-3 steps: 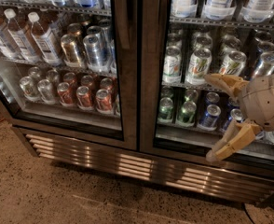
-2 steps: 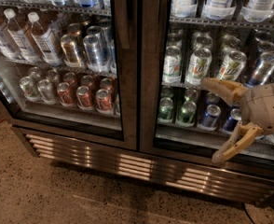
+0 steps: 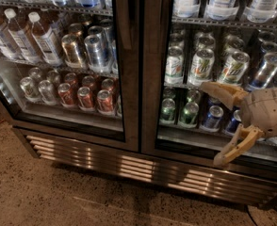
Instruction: Open right fridge door
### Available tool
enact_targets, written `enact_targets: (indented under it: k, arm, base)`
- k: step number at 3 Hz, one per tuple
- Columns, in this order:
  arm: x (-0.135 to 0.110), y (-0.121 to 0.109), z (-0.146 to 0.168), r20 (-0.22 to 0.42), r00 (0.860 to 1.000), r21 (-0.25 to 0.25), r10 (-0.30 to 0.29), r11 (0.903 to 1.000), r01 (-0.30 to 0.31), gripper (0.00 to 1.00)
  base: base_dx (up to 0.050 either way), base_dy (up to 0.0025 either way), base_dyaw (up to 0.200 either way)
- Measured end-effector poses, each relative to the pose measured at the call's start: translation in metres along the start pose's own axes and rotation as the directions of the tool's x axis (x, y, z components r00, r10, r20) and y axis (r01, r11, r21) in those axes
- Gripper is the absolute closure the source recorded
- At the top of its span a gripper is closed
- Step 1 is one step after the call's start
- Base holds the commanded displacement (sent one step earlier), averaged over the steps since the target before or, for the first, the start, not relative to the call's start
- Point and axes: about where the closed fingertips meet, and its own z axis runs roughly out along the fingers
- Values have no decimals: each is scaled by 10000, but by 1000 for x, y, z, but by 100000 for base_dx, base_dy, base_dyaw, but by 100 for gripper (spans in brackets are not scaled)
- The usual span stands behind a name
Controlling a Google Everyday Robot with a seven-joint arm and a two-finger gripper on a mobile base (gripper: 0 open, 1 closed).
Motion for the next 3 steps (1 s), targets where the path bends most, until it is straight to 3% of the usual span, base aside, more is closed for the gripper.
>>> enact_targets:
  k: [1,2,3]
  arm:
    - [-1,0,1,224,9997,41,63,10000,-64,0]
    - [-5,-1,-1,1427,9896,699,197,9971,-299,0]
    - [-5,-1,-1,1429,9895,698,196,9971,-299,0]
  base:
    - [0,0,0]
    - [0,0,0]
    - [0,0,0]
